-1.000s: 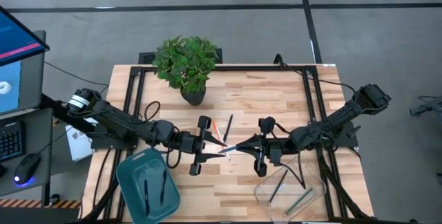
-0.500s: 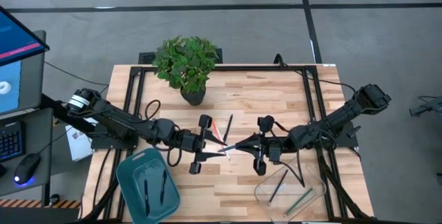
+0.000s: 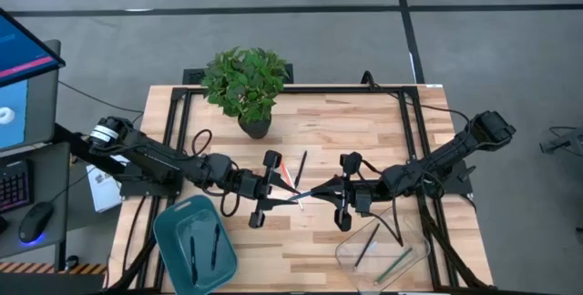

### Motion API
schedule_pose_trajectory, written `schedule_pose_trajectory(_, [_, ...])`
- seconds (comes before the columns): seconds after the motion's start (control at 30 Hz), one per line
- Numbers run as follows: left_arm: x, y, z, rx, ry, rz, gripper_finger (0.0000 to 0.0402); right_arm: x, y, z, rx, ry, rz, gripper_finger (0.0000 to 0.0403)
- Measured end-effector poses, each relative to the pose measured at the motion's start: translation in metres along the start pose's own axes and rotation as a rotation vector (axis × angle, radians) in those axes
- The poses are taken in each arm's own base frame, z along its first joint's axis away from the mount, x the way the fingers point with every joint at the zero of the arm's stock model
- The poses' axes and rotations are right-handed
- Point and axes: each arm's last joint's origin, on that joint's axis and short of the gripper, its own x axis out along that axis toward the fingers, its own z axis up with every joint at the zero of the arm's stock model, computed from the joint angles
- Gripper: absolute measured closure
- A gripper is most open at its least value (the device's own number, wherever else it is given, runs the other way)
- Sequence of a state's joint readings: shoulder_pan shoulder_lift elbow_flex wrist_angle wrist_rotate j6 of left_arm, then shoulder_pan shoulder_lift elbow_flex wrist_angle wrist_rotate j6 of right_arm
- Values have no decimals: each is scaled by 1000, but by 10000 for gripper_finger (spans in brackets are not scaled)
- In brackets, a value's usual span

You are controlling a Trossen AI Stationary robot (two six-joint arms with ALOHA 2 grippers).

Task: Sort pens & pencils
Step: Put the blue pen into the blue bin

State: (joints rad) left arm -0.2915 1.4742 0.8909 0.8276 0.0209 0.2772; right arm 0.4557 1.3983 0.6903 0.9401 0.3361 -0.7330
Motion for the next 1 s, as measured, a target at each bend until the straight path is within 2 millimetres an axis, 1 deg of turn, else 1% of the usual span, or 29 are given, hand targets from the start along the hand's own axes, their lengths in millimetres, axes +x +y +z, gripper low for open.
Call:
schedule_pose_trajectory(0.27, [0, 10, -2, -15, -9, -14, 361, 0, 0, 0, 4, -1, -4, 355])
schedule_pose_trajectory(0.47, [-1, 13, -3, -16, -16, -32, 374, 0, 0, 0, 4, 1, -5, 355])
schedule_pose_trajectory(0.7, [1, 13, -1, -49, -19, -38, 358, 0, 0, 0, 3, -2, -3, 355])
schedule_pose_trajectory(1.0, [3, 14, 4, -47, -28, -56, 315, 0, 0, 0, 5, 4, 1, 355])
